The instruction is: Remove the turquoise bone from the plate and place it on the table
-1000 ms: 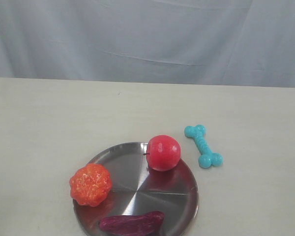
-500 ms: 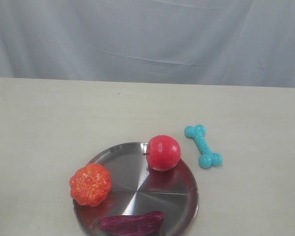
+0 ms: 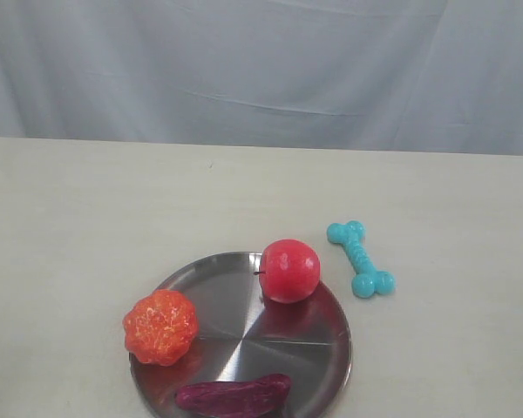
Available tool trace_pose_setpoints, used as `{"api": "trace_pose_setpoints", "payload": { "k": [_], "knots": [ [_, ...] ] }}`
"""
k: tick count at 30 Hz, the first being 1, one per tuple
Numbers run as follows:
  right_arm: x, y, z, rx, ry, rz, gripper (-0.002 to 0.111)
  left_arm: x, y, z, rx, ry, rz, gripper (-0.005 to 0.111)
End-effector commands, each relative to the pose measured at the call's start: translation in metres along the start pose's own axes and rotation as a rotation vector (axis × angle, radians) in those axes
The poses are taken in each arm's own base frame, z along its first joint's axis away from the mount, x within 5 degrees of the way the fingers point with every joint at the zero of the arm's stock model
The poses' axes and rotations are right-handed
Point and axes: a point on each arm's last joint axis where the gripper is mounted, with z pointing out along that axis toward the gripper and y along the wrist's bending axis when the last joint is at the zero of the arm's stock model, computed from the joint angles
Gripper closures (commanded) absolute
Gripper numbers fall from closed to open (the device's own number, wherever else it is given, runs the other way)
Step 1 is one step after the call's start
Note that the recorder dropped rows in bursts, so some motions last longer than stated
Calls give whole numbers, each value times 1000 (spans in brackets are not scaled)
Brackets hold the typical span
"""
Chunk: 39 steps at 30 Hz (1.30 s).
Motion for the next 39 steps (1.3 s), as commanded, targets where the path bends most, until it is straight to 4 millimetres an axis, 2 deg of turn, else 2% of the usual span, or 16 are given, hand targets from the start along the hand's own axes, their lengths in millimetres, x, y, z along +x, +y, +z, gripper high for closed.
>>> {"api": "trace_pose_setpoints", "payload": {
  "k": [1, 39],
  "knots": [
    [0, -1, 0, 8, -8, -8, 109, 0, 0, 0, -4, -4, -8, 107],
    [0, -1, 0, 7, -8, 29, 109, 0, 0, 0, -4, -4, -8, 107]
  ]
}}
